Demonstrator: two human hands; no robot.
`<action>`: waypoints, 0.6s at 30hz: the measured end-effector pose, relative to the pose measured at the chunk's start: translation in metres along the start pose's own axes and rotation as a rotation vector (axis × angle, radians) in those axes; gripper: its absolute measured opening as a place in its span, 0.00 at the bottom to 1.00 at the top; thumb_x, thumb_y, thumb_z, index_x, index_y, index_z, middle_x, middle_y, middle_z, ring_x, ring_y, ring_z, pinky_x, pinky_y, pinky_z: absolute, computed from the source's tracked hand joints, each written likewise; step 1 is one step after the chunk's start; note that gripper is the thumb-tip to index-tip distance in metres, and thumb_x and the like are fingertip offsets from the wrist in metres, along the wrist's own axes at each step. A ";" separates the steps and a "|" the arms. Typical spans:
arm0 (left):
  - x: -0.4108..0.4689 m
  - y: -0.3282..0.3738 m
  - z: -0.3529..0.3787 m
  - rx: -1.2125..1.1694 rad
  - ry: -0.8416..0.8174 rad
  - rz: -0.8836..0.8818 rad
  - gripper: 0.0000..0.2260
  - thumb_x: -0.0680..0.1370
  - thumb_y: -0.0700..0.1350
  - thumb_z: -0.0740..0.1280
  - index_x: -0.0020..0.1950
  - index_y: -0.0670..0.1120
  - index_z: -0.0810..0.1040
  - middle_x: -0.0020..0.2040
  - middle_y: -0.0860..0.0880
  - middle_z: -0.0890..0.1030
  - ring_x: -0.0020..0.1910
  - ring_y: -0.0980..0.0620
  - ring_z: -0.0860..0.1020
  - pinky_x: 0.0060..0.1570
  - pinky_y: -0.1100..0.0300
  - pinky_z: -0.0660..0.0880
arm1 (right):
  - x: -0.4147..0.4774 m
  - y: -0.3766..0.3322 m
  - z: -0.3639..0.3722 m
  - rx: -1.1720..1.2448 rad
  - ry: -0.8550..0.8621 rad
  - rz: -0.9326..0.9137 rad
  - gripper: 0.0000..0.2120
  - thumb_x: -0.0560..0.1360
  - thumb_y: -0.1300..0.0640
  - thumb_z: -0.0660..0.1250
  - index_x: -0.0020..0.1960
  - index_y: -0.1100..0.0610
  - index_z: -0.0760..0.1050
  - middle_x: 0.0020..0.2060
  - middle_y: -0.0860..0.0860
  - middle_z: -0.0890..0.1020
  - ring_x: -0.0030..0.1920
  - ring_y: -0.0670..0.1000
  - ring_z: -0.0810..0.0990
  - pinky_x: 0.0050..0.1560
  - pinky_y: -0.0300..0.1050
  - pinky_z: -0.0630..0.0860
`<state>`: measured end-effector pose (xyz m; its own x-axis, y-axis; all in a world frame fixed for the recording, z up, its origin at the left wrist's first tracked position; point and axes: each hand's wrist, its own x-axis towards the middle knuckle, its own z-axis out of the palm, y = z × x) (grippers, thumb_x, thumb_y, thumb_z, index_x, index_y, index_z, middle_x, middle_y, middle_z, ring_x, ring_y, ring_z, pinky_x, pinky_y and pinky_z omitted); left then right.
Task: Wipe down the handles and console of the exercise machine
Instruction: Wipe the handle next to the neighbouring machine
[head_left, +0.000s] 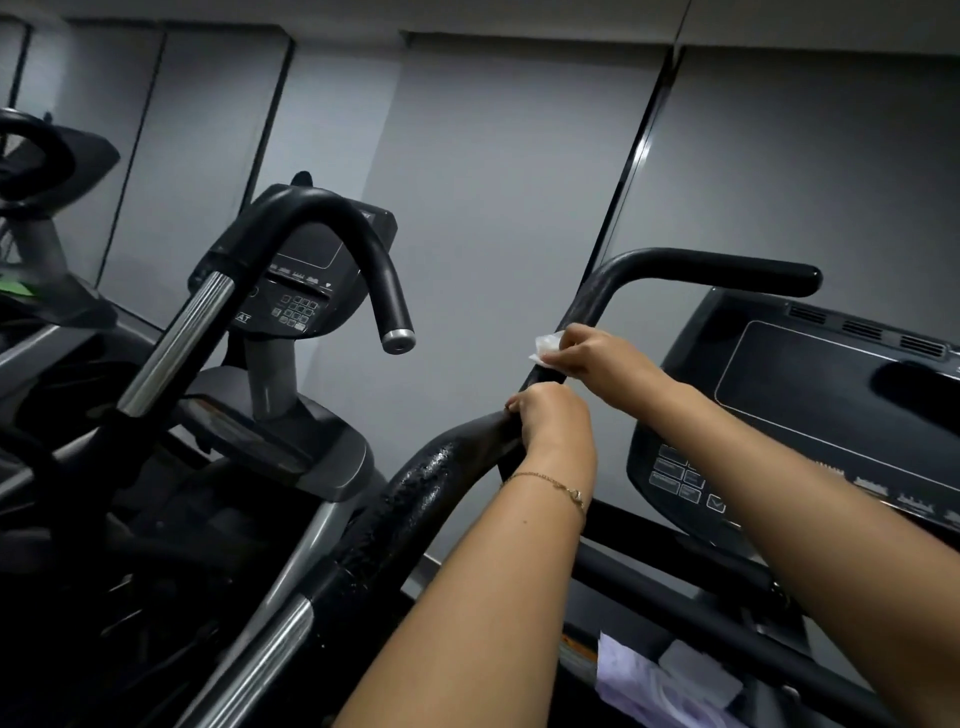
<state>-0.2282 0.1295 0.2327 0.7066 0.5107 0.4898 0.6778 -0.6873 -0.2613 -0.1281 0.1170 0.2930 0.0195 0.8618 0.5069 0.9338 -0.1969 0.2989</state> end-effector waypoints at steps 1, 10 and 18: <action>0.002 0.000 0.001 0.003 -0.006 0.006 0.13 0.79 0.37 0.58 0.62 0.38 0.74 0.60 0.42 0.77 0.58 0.44 0.77 0.58 0.54 0.76 | -0.004 -0.002 0.001 0.031 -0.047 0.015 0.15 0.77 0.50 0.61 0.53 0.61 0.78 0.43 0.50 0.73 0.39 0.48 0.71 0.35 0.30 0.61; -0.001 -0.021 -0.019 -0.001 -0.207 0.044 0.16 0.80 0.39 0.58 0.67 0.42 0.73 0.66 0.46 0.74 0.63 0.45 0.75 0.59 0.54 0.75 | -0.012 -0.021 0.003 -0.048 -0.019 0.093 0.05 0.75 0.57 0.63 0.45 0.57 0.76 0.43 0.53 0.75 0.45 0.54 0.74 0.48 0.49 0.70; -0.046 -0.079 -0.061 -0.258 -0.204 0.137 0.11 0.79 0.45 0.64 0.60 0.44 0.75 0.52 0.48 0.78 0.59 0.47 0.75 0.50 0.59 0.70 | -0.018 -0.033 0.006 0.131 -0.035 0.101 0.10 0.76 0.62 0.63 0.54 0.65 0.79 0.52 0.59 0.77 0.52 0.60 0.76 0.49 0.47 0.70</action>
<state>-0.3268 0.1287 0.2812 0.8310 0.4794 0.2820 0.5187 -0.8510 -0.0819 -0.1572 0.1106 0.2690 0.1263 0.8566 0.5003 0.9648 -0.2233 0.1389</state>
